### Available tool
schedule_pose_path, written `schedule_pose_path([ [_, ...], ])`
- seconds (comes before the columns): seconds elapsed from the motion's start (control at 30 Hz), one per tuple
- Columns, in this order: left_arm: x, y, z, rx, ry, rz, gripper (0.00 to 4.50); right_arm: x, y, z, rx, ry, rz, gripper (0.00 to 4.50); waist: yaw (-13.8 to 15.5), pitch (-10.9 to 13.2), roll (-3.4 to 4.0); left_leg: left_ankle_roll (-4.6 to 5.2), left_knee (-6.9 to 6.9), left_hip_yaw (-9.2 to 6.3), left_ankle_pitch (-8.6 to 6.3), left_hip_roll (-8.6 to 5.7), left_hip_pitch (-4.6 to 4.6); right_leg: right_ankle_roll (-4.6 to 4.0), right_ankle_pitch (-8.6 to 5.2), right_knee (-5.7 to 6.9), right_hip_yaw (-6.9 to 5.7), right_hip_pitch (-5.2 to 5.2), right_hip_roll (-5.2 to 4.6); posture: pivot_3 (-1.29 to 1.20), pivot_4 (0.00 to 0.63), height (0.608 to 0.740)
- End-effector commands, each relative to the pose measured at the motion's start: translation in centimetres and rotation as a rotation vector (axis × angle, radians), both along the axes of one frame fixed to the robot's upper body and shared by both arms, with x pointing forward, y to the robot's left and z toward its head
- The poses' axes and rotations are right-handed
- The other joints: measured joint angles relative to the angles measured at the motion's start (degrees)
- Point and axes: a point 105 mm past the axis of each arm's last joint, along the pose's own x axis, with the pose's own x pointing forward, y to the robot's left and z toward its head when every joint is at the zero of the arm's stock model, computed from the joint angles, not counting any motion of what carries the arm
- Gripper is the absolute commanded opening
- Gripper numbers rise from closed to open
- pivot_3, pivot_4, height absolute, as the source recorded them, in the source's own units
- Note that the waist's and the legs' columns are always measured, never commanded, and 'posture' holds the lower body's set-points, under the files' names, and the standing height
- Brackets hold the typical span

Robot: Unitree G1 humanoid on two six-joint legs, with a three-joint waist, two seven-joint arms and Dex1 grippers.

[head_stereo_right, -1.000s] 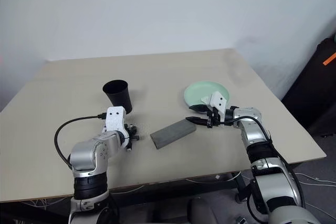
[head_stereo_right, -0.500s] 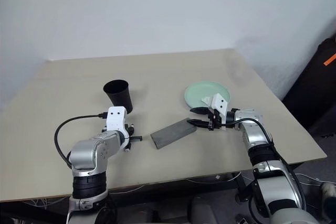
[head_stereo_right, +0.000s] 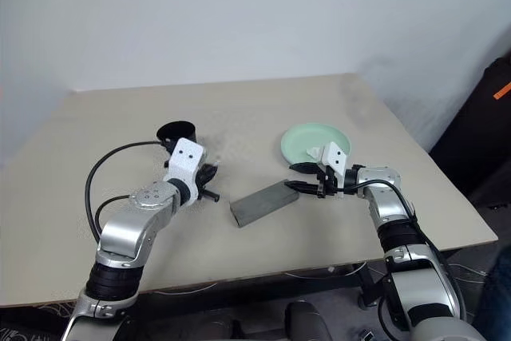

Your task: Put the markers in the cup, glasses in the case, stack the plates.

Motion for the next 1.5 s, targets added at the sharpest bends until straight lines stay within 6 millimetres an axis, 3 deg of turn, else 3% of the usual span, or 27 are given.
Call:
schedule_pose_path([
  [0.03,1.0,-0.3,6.9,-0.113,-0.332,-0.079,0.05,0.5,-0.2,1.9,0.024,-0.062,-0.007,2.32,0.06,0.00,0.00,0.02,0.00,0.01,0.01,-0.01,-0.02,0.00,0.00,-0.01,-0.01,0.00,0.00,0.00,0.000,0.740],
  [0.2,3.8,2.6,11.3,-0.105,-0.634,0.053,0.05,0.7,0.0,2.0,0.025,-0.064,-0.005,2.32,-0.01,-0.01,0.01,0.16,0.01,0.10,0.10,-0.01,0.02,-0.01,0.00,-0.02,-0.01,0.05,0.01,0.00,0.000,0.740],
  [0.3,5.8,4.3,12.7,-0.043,-0.763,0.156,0.05,0.7,0.2,2.1,0.028,-0.068,-0.004,2.32,0.05,-0.01,0.01,0.16,0.03,0.16,0.12,-0.04,0.05,-0.01,0.01,-0.02,-0.05,0.11,0.03,0.00,0.000,0.740],
  [0.5,8.0,5.7,11.4,-0.023,-0.818,0.230,0.05,0.6,0.1,2.3,0.030,-0.078,-0.008,2.32,0.06,-0.01,0.01,0.17,0.03,0.18,0.11,-0.07,-0.01,0.03,0.04,-0.06,-0.07,0.13,0.01,0.00,0.000,0.740],
  [0.6,8.9,6.2,9.5,-0.018,-0.775,0.250,0.05,0.4,0.0,2.3,0.028,-0.080,-0.010,2.32,0.06,-0.01,0.01,0.16,0.02,0.15,0.09,-0.06,-0.03,0.10,0.08,-0.06,-0.13,0.11,0.00,0.00,0.000,0.740],
  [0.83,9.7,5.9,7.4,-0.002,-0.722,0.248,0.05,0.3,-0.3,2.2,0.023,-0.078,-0.020,2.32,0.07,-0.01,0.00,0.13,0.02,0.08,0.08,-0.03,-0.08,0.11,0.09,-0.06,-0.31,0.11,-0.04,0.00,0.000,0.740],
  [0.87,9.8,5.8,7.2,-0.003,-0.715,0.247,0.47,0.3,-0.4,2.2,0.022,-0.078,-0.020,2.32,0.07,-0.01,0.00,0.13,0.02,0.08,0.08,-0.03,-0.08,0.12,0.09,-0.07,-0.32,0.10,-0.05,0.00,0.000,0.740],
  [0.93,9.9,5.7,7.1,-0.010,-0.708,0.245,0.85,0.2,-0.4,2.2,0.022,-0.078,-0.021,2.32,0.07,-0.01,0.00,0.13,0.02,0.08,0.08,-0.03,-0.08,0.13,0.10,-0.06,-0.34,0.11,-0.07,0.00,0.000,0.740],
  [1.1,10.0,5.3,7.4,-0.015,-0.721,0.238,2.54,0.3,-0.5,2.2,0.019,-0.077,-0.023,2.32,0.07,-0.01,0.00,0.11,0.02,0.02,0.07,-0.01,-0.09,0.13,0.10,-0.05,-0.42,0.10,-0.07,0.00,0.000,0.740],
  [1.3,9.8,6.0,8.4,-0.055,-0.749,0.261,2.54,0.4,-0.4,2.3,0.017,-0.080,-0.023,2.32,0.05,-0.01,0.00,0.11,0.02,0.02,0.07,0.00,-0.09,0.14,0.11,-0.05,-0.44,0.11,-0.07,0.00,0.000,0.740],
  [1.5,9.6,8.4,9.7,-0.099,-0.692,0.333,2.54,0.4,-0.3,2.2,0.016,-0.079,-0.018,2.32,-0.03,-0.02,0.01,0.10,0.02,-0.01,0.06,0.01,-0.10,0.14,0.11,-0.05,-0.46,0.10,-0.08,0.00,0.000,0.740],
])
